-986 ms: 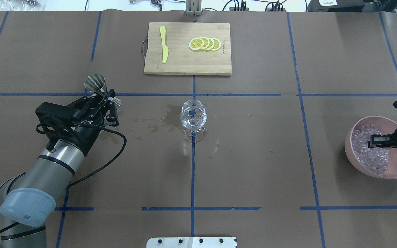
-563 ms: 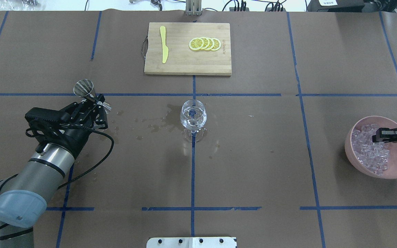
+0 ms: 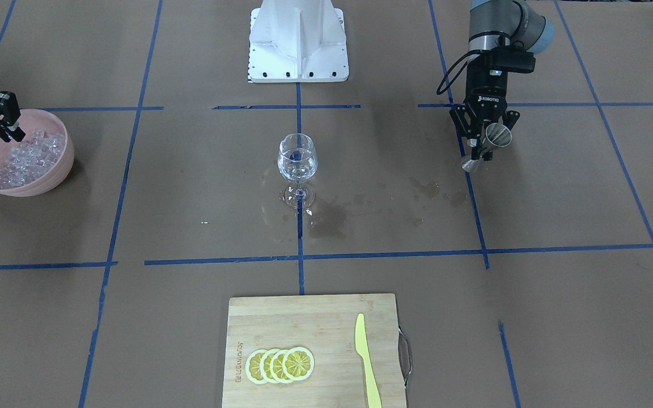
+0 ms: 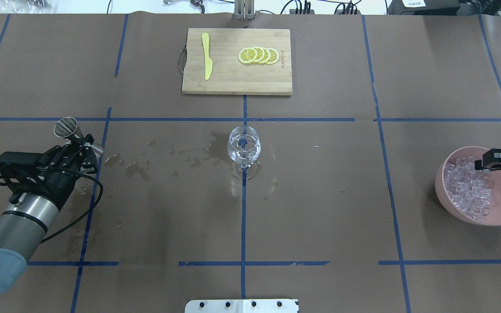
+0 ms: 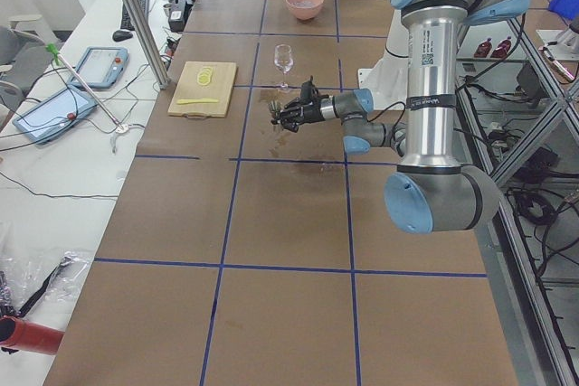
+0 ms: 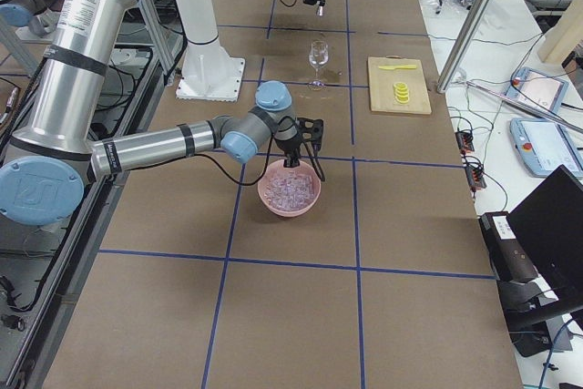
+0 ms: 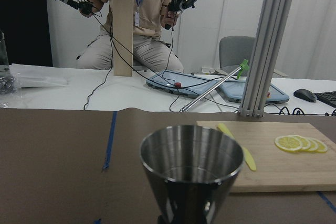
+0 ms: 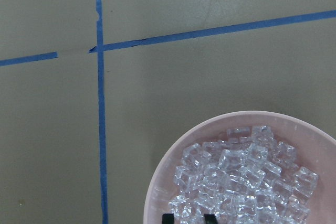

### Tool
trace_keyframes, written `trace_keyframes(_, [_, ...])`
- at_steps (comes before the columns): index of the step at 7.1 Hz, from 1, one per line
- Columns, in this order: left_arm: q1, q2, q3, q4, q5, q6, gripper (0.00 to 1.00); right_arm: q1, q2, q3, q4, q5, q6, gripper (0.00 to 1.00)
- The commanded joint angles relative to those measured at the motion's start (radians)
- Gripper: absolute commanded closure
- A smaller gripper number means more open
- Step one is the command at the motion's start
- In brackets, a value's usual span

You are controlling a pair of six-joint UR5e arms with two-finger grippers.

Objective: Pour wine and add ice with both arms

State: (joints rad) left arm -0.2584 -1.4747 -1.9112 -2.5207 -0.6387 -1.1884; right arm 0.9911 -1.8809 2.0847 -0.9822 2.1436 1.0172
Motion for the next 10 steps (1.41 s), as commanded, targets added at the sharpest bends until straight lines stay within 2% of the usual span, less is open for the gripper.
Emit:
trace_keyframes(1, [0.027, 0.025, 0.075, 0.002, 0.06, -0.098, 1.0, 0.0, 0.003, 0.029, 0.005, 0.004, 0.007, 1.0])
trace_keyframes(3, [0.056, 0.06, 0.095, 0.002, 0.115, -0.154, 1.0, 0.0, 0.005, 0.043, 0.005, 0.004, 0.011, 1.0])
trace_keyframes(7, [0.142, 0.057, 0.158, 0.007, 0.26, -0.257, 1.0, 0.0, 0.008, 0.048, 0.005, 0.004, 0.012, 1.0])
trace_keyframes(10, [0.177, 0.047, 0.189, 0.008, 0.281, -0.257, 1.0, -0.002, 0.011, 0.061, 0.007, 0.007, 0.014, 1.0])
